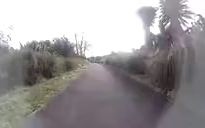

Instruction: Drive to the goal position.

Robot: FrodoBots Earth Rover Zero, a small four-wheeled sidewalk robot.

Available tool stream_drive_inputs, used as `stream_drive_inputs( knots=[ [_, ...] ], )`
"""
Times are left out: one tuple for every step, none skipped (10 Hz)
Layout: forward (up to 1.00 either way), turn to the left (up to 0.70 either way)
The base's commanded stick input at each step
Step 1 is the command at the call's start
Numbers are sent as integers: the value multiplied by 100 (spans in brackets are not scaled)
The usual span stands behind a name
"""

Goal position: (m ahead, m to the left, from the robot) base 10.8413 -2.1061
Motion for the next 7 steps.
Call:
stream_drive_inputs(
  knots=[
    [70,0],
    [70,0],
    [70,0],
    [70,0],
    [70,0],
    [70,0],
    [70,0]
  ],
)
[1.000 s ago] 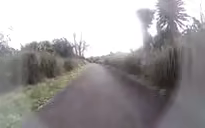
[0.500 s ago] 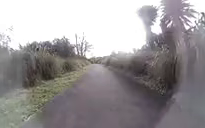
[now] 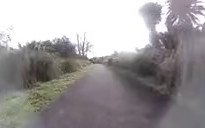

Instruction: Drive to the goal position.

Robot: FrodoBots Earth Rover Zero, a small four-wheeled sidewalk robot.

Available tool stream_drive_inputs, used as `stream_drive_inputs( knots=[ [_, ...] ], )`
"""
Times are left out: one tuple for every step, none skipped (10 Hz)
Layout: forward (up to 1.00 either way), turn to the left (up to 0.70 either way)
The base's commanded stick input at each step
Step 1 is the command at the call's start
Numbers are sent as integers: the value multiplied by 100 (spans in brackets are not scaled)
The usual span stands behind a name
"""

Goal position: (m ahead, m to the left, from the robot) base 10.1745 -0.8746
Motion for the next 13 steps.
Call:
stream_drive_inputs(
  knots=[
    [70,0],
    [70,0],
    [70,0],
    [70,0],
    [70,0],
    [70,-22],
    [70,-31],
    [70,-23],
    [70,-10],
    [70,0],
    [70,0],
    [70,0],
    [70,0]
  ],
)
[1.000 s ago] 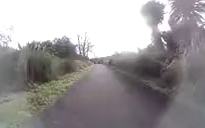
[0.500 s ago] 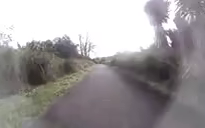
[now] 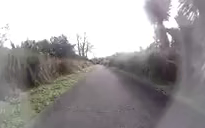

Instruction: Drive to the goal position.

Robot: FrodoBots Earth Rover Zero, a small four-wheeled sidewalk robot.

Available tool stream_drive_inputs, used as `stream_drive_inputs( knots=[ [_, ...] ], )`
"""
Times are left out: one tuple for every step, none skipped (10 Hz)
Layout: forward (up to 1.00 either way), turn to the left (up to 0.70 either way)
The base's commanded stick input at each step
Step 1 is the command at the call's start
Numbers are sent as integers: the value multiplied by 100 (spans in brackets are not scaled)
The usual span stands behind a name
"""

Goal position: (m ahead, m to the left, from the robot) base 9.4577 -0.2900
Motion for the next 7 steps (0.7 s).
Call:
stream_drive_inputs(
  knots=[
    [70,0],
    [70,-5],
    [70,-14],
    [70,-28],
    [70,-35],
    [70,-35],
    [70,-35]
  ],
)
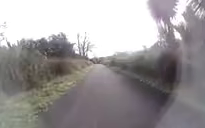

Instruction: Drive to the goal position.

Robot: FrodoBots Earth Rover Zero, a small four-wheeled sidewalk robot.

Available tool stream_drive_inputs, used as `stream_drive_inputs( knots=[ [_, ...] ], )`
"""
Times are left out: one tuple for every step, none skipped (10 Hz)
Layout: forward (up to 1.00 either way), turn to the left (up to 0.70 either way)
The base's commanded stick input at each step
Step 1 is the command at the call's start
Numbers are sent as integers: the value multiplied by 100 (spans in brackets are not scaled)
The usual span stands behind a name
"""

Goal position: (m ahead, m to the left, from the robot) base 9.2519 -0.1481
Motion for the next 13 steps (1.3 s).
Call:
stream_drive_inputs(
  knots=[
    [70,-20],
    [70,-6],
    [70,-1],
    [70,0],
    [70,0],
    [70,0],
    [70,0],
    [70,0],
    [70,0],
    [70,0],
    [70,0],
    [70,0],
    [70,0]
  ],
)
